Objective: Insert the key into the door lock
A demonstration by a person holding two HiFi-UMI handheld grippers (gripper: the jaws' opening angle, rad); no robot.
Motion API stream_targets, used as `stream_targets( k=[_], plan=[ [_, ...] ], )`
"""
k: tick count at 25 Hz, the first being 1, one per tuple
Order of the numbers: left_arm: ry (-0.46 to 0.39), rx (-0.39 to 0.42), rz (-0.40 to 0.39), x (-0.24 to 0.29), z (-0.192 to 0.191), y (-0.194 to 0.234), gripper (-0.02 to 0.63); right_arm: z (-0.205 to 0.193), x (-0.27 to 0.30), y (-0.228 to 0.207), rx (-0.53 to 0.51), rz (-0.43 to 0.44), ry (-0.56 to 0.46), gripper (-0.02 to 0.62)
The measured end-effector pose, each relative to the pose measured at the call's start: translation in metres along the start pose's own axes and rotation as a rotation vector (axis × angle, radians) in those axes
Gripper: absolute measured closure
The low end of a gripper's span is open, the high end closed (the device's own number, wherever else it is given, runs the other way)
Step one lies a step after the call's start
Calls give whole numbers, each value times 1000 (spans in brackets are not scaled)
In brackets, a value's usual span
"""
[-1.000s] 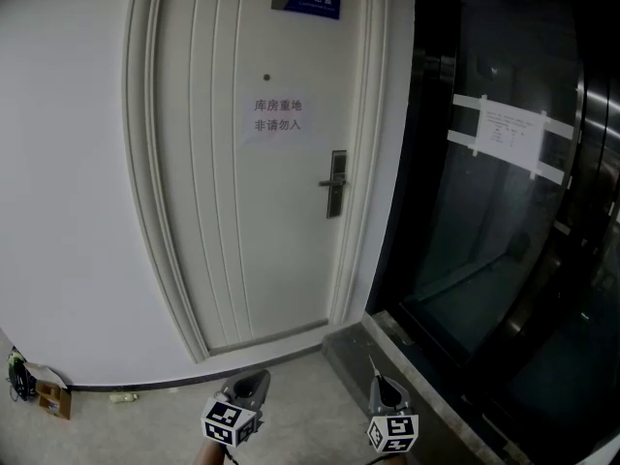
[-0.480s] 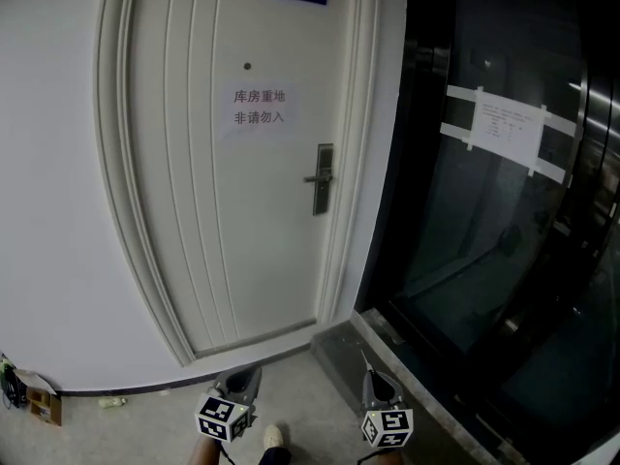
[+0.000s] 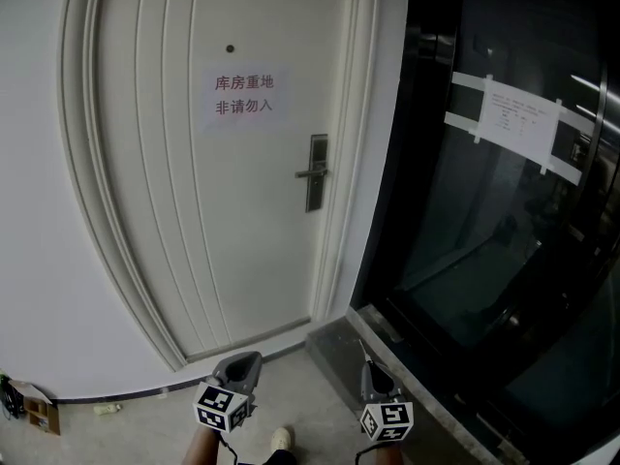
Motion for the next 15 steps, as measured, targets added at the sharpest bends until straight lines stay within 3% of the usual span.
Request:
stream_targets(
  k=[15],
  plan=[
    [-2,-29,-78,112,1,78,604,21,116,-24,0,-62,-2,584]
  ],
)
Point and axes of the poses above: the fingertips, and each gripper's own axes: x forward along the fingers, y to its left, z out of its top, the point moved 9 cm from there along -x, backward along the fingers, and after that the axes turned 15 degrees about x, right-handed, at the moved point
